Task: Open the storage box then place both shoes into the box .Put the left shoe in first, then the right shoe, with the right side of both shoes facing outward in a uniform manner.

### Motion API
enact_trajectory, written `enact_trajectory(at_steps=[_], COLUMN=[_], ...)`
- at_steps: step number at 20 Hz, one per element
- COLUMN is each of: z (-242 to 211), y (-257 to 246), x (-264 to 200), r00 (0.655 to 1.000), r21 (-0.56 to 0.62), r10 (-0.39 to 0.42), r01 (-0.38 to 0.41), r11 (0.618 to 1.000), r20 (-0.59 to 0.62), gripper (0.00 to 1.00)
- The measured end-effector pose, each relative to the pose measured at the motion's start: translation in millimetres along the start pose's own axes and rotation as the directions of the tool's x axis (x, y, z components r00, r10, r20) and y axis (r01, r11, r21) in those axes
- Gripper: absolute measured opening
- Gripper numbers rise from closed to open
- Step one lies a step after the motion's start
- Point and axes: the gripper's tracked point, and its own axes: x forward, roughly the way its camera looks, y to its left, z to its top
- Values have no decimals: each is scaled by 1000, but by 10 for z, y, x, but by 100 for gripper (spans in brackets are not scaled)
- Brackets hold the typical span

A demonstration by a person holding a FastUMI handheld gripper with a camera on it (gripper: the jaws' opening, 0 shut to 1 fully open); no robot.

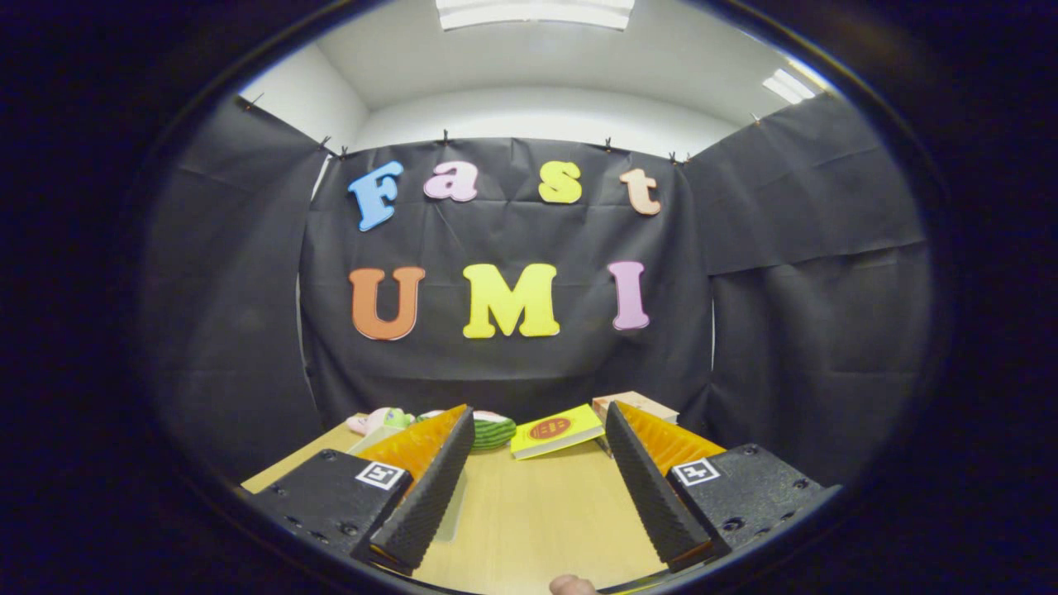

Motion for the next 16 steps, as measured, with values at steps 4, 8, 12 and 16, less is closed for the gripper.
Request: enact_trajectory(at_steps=[4,8,12,16], z=[-42,-65,-103,-114], y=[-143,-219,-177,-167], x=[-4,20,0,-28], r00=[1000,999,1000,1000], r21=[-26,-27,-18,-25], r10=[-22,-39,-22,-16], r01=[22,38,21,15], r11=[999,999,1000,1000], r20=[5,-9,-18,-22], gripper=[100,100,100,100])
